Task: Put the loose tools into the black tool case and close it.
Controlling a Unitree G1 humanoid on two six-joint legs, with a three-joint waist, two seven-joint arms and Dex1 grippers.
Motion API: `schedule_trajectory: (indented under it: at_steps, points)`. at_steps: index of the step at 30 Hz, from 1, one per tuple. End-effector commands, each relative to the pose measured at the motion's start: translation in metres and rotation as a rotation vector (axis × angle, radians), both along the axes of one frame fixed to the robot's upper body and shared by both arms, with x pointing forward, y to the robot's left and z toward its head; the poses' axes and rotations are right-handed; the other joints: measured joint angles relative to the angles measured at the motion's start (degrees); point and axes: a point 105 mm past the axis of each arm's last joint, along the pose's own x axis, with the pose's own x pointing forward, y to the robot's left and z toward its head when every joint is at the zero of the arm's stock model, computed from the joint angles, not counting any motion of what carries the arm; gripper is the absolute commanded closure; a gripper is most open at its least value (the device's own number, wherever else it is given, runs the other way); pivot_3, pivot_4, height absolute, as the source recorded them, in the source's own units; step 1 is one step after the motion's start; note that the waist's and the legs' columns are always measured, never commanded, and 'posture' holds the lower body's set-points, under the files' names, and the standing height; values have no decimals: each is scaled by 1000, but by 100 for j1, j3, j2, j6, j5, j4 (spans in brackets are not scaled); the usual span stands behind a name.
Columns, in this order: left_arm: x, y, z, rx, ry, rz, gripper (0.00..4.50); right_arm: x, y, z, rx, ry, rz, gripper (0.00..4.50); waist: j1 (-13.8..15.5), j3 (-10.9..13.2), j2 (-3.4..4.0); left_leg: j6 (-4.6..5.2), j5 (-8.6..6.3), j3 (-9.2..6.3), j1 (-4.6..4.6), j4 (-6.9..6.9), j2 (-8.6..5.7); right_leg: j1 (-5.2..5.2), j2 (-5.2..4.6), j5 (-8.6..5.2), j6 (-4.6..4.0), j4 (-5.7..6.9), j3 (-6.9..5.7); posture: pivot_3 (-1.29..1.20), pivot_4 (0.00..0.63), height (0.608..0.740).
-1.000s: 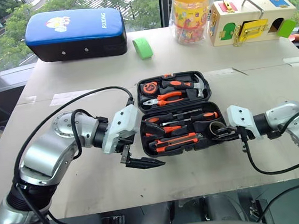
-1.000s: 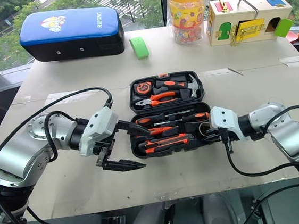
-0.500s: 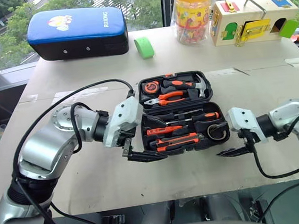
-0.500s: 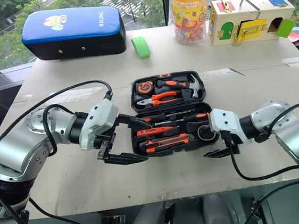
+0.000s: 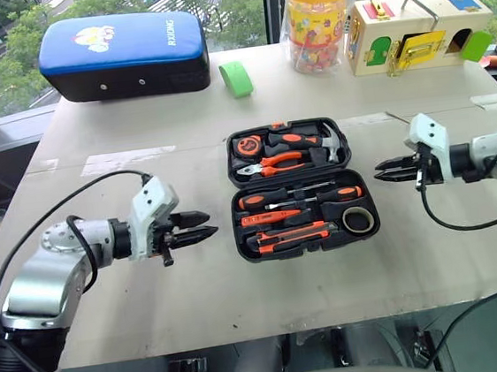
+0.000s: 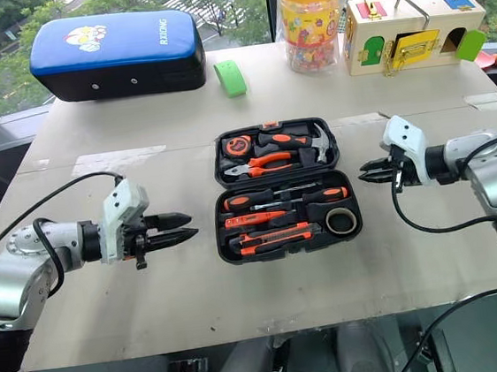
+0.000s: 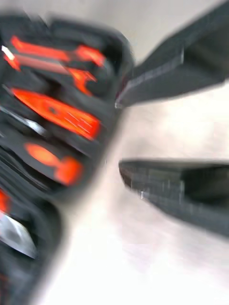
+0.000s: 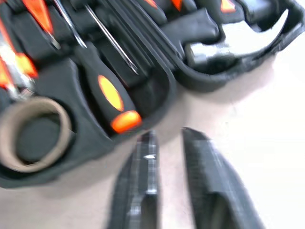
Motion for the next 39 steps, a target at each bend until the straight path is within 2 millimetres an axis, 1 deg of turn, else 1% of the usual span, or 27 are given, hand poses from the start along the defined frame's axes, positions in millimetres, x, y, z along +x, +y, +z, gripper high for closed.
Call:
schedule_trajectory:
  at_steps: [1,2,5,6,8,10,12,15,19,22,26,29,32,34,36,39]
  points:
    - [19,0,-7,34,-66,37,4055,7,9,-12,-104,-76,107,4500,9,0,1,0,0,1,1,0,-2,0,0,0,0,0,0,0,150,735]
    - [22,-2,-9,34,-71,37,4454,8,12,-14,-105,-78,124,4500,13,0,0,0,0,0,1,2,-4,0,-2,0,0,4,-4,0,150,735]
    - [31,-17,-16,24,-70,12,4454,8,31,-13,-91,-101,212,4500,-15,0,0,0,0,1,-2,4,-5,-3,-2,0,0,6,-8,0,150,735]
    - [31,-24,-18,18,-62,-10,4454,8,39,-10,-76,-117,249,4500,-25,0,-1,0,0,2,-2,4,-5,-5,-1,0,1,7,-10,0,150,735]
    - [31,-34,-22,14,-55,-44,4454,5,49,-4,-57,-139,304,4500,-78,0,-2,-1,1,2,-3,2,-3,-9,1,0,0,11,-15,0,150,735]
    - [29,-42,-24,6,-51,-69,4454,-2,54,0,-46,-152,368,4500,-126,1,2,-1,1,2,-3,0,-1,-10,3,0,0,12,-15,0,150,735]
    - [25,-50,-24,-10,-38,-99,4454,-12,57,3,-42,-150,427,4500,-138,0,5,-2,1,2,-3,-1,-2,-11,0,0,0,12,-15,0,150,735]
    - [12,-56,-25,-16,-7,-158,4454,-29,55,1,-64,-127,510,4500,-131,0,5,-1,1,-2,-4,1,-3,-9,-1,0,0,9,-18,0,150,735]
    - [-2,-53,-28,2,31,-196,4454,-48,52,-5,-94,-88,570,4500,-139,1,5,-1,0,-1,-4,-2,-3,-9,-2,0,1,7,-10,0,150,735]
    - [-10,-46,-32,30,48,-199,4454,-54,47,-10,-117,-81,565,4500,-143,0,5,-1,0,-2,-3,-1,-2,-8,-1,0,0,10,0,0,150,735]
    - [-12,-26,-35,60,54,-136,4454,-49,34,-14,-156,-82,488,4500,-147,0,5,-1,0,2,2,0,-2,-8,1,0,0,13,9,0,150,735]
    - [-13,-4,-37,90,68,-76,4454,-35,19,-15,-201,-102,398,4500,-144,0,4,-1,0,2,2,0,-2,-8,1,0,0,13,8,0,150,735]
    - [-5,12,-35,100,54,-10,4454,-18,10,-13,-224,-136,313,4500,-138,0,5,-2,0,3,5,-1,-1,-8,2,0,0,14,8,0,150,735]
    - [8,14,-27,66,22,42,4454,-5,9,-10,-223,-162,257,4500,-134,0,5,-1,0,7,8,0,-1,-8,2,0,0,18,8,0,150,735]
    - [20,11,-19,30,-7,70,4454,4,11,-8,-216,-181,228,4500,-129,0,5,-2,1,7,8,4,-2,-8,2,0,0,25,5,0,150,735]
    - [30,-4,-12,-28,-22,64,4454,14,23,-5,-168,-201,213,4500,-107,0,2,-2,1,5,5,5,-3,-9,2,0,0,26,-5,0,150,735]
